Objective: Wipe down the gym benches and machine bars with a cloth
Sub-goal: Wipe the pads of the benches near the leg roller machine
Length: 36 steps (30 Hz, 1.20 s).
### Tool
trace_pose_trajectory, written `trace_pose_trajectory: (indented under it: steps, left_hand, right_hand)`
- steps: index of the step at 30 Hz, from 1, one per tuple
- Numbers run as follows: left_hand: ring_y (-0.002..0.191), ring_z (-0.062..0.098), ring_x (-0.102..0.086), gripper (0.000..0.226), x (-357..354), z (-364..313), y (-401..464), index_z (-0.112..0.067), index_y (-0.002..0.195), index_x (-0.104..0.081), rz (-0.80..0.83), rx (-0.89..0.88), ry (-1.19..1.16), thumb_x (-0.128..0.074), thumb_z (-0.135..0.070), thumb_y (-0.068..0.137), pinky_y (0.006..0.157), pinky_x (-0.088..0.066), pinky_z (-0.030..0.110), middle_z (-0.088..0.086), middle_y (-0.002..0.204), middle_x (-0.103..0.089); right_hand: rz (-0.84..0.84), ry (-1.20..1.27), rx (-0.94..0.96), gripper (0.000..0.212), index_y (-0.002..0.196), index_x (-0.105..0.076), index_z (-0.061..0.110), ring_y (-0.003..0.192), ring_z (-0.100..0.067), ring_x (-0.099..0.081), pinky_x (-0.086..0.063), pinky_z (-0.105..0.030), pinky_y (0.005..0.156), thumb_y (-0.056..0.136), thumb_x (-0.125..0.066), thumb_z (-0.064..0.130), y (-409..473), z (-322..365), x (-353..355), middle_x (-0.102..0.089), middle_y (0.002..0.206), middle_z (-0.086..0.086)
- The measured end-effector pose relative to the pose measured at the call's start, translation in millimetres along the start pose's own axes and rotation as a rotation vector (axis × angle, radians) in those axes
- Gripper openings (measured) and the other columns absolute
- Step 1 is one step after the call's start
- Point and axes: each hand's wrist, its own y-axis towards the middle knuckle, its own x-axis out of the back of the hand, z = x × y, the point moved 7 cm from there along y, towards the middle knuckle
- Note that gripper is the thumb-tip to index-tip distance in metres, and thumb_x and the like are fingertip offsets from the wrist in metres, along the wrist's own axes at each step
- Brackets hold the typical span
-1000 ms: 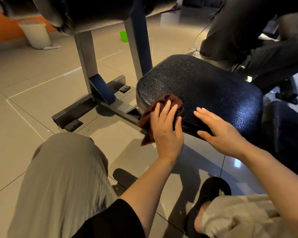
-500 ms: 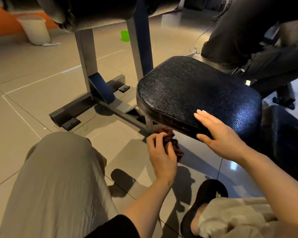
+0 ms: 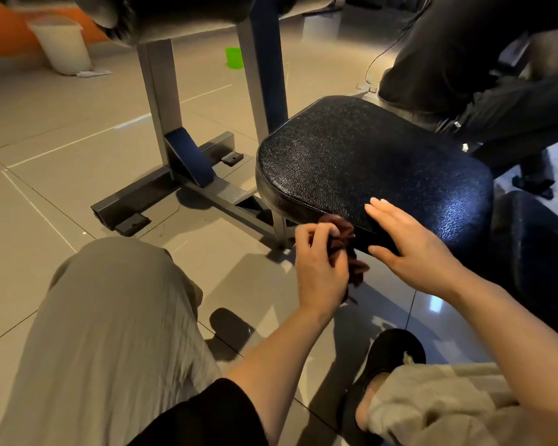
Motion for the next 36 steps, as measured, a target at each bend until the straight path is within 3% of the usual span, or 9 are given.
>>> trace_pose_trajectory:
  steps: [6,9,17,23,27,29,32,34,36]
  left_hand:
    - [0.112,0.019,-0.043,0.031,52,30,19,-0.006,0.113,-0.051,-0.512,0.361,-0.02,-0.062,-0.002,0.084,0.105,-0.042,0.036,-0.001,0.117,-0.031]
    - [0.115,0.021,-0.044,0.034,45,16,32,-0.009,0.117,-0.053,-0.443,0.26,-0.026,-0.062,-0.006,0.084,0.105,-0.042,0.036,0.005,0.122,-0.036]
    - [0.102,0.02,-0.053,0.021,-2,-15,-7,-0.009,0.098,-0.064,-0.052,-0.043,-0.024,-0.065,-0.002,0.078,0.092,-0.045,0.031,0.006,0.111,-0.048]
    - [0.106,0.015,-0.047,0.023,46,12,19,-0.007,0.105,-0.059,-0.484,0.235,-0.014,-0.062,0.002,0.083,0.097,-0.032,0.004,0.005,0.112,-0.042]
    - [0.103,0.015,-0.05,0.024,26,10,16,-0.009,0.106,-0.061,-0.34,0.214,-0.006,-0.063,-0.001,0.083,0.094,-0.036,0.011,0.005,0.109,-0.047]
    - [0.098,0.012,-0.048,0.023,5,-4,2,-0.008,0.1,-0.062,-0.195,0.106,-0.037,-0.067,0.0,0.078,0.091,-0.04,0.018,0.009,0.105,-0.049]
    - [0.094,0.009,-0.048,0.019,-25,-28,-18,-0.007,0.093,-0.064,0.059,-0.052,-0.071,-0.068,0.001,0.075,0.09,-0.038,0.014,0.005,0.102,-0.047]
    - [0.094,0.007,-0.046,0.019,-24,-34,-22,-0.005,0.093,-0.063,0.016,-0.071,-0.063,-0.066,0.003,0.076,0.092,-0.036,0.013,0.009,0.103,-0.047]
    - [0.096,0.01,-0.044,0.021,-5,-23,-17,-0.005,0.094,-0.061,-0.19,0.019,-0.043,-0.065,0.005,0.076,0.094,-0.037,0.018,0.013,0.103,-0.046]
  right_hand:
    - [0.021,-0.015,-0.003,0.071,0.154,-0.018,0.026,0.148,-0.004,-0.007,-0.012,-0.021,0.112,0.096,-0.059,0.024,-1,1,1,-0.013,0.161,0.012]
    - [0.017,-0.008,0.008,0.071,0.154,-0.018,0.026,0.148,-0.004,-0.007,-0.011,-0.02,0.112,0.096,-0.059,0.024,-2,2,1,-0.012,0.161,0.012]
    - [-0.002,0.0,0.033,0.075,0.153,-0.024,0.021,0.147,-0.004,-0.009,-0.008,-0.018,0.114,0.091,-0.065,0.019,2,0,-1,-0.017,0.161,0.007]
    - [0.007,0.098,0.023,0.059,0.151,-0.032,0.024,0.145,0.0,-0.014,-0.011,-0.018,0.113,0.097,-0.056,0.017,-1,-8,6,-0.023,0.158,0.012]
    - [-0.038,0.149,0.015,0.051,0.145,-0.044,0.022,0.142,-0.006,-0.028,-0.018,-0.021,0.115,0.096,-0.057,0.011,-5,-16,14,-0.036,0.153,0.007]
    - [-0.033,0.134,0.025,0.053,0.145,-0.045,0.021,0.141,-0.003,-0.027,-0.015,-0.014,0.113,0.095,-0.06,0.011,-6,-16,13,-0.037,0.153,0.007]
    - [-0.018,0.129,0.042,0.06,0.144,-0.046,0.016,0.138,0.0,-0.026,-0.009,0.0,0.107,0.089,-0.062,0.0,-5,-15,12,-0.037,0.153,0.003]
    - [-0.013,0.144,0.041,0.06,0.143,-0.047,0.014,0.137,0.0,-0.028,-0.012,-0.004,0.109,0.087,-0.062,-0.005,-6,-17,14,-0.039,0.152,0.002]
    - [-0.03,0.153,0.03,0.055,0.14,-0.05,0.014,0.137,-0.004,-0.032,-0.017,-0.013,0.111,0.089,-0.061,-0.003,-9,-22,19,-0.042,0.15,0.002]
